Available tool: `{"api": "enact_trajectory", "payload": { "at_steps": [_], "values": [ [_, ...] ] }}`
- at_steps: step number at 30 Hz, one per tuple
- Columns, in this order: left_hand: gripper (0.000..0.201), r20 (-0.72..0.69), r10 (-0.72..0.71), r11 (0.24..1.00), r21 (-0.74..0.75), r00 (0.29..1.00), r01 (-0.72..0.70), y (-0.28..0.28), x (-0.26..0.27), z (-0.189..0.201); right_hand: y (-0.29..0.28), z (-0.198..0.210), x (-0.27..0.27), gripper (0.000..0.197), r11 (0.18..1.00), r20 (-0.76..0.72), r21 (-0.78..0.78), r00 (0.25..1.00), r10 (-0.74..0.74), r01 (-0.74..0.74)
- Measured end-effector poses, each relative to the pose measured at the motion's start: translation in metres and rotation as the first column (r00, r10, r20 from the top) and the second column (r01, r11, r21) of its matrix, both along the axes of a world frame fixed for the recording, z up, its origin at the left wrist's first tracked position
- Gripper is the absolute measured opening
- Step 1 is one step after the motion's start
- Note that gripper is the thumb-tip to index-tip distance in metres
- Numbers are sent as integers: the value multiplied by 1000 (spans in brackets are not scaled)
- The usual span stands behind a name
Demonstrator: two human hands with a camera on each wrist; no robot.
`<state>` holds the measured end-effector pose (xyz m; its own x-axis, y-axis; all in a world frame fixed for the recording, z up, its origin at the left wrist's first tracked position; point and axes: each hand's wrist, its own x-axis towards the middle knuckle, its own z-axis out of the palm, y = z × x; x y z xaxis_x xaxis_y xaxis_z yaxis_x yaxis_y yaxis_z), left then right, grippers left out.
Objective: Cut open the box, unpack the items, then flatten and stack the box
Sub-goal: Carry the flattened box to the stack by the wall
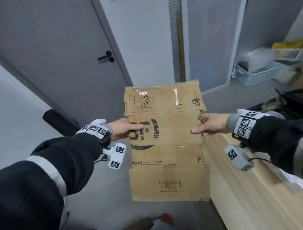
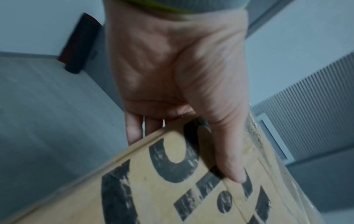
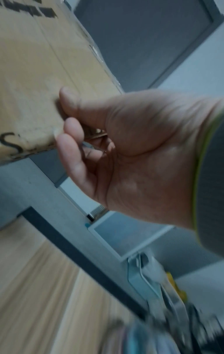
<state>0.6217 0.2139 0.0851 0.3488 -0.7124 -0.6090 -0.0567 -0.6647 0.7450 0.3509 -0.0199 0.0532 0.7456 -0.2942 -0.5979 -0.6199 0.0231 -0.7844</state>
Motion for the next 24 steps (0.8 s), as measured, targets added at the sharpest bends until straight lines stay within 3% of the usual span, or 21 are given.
{"api": "enact_trajectory", "payload": {
  "at_steps": [3, 5, 8, 10, 12, 15, 19, 24],
  "values": [
    [86, -7, 137, 990, -10, 990, -138, 55, 48, -5, 19, -4, 78, 49, 997, -5, -10, 997, 82, -82],
    [99, -20, 205, 978, -28, 979, -206, 86, 77, -10, 34, -9, 125, 55, 991, -7, -19, 992, 129, -129],
    [87, -32, 302, 952, -49, 953, -303, 122, 104, -13, 56, -8, 181, 41, 983, 0, -51, 984, 178, -178],
    [67, -39, 363, 929, -63, 931, -365, 146, 118, -16, 70, -8, 214, 41, 972, -31, -88, 976, 218, -219],
    [61, -47, 420, 905, -51, 906, -422, 167, 126, -22, 80, -6, 241, 46, 956, -40, -116, 963, 265, -268],
    [60, -70, 485, 870, -64, 872, -489, 213, 142, -32, 109, -4, 296, 45, 906, -86, -158, 920, 383, -392],
    [41, -99, 592, 790, -124, 800, -600, 270, 153, -32, 155, 3, 361, 49, 802, -88, -197, 825, 558, -563],
    [65, -145, 724, 645, -206, 675, -736, 324, 160, -32, 204, 6, 427, 40, 688, -117, -229, 721, 682, -688]
  ]
}}
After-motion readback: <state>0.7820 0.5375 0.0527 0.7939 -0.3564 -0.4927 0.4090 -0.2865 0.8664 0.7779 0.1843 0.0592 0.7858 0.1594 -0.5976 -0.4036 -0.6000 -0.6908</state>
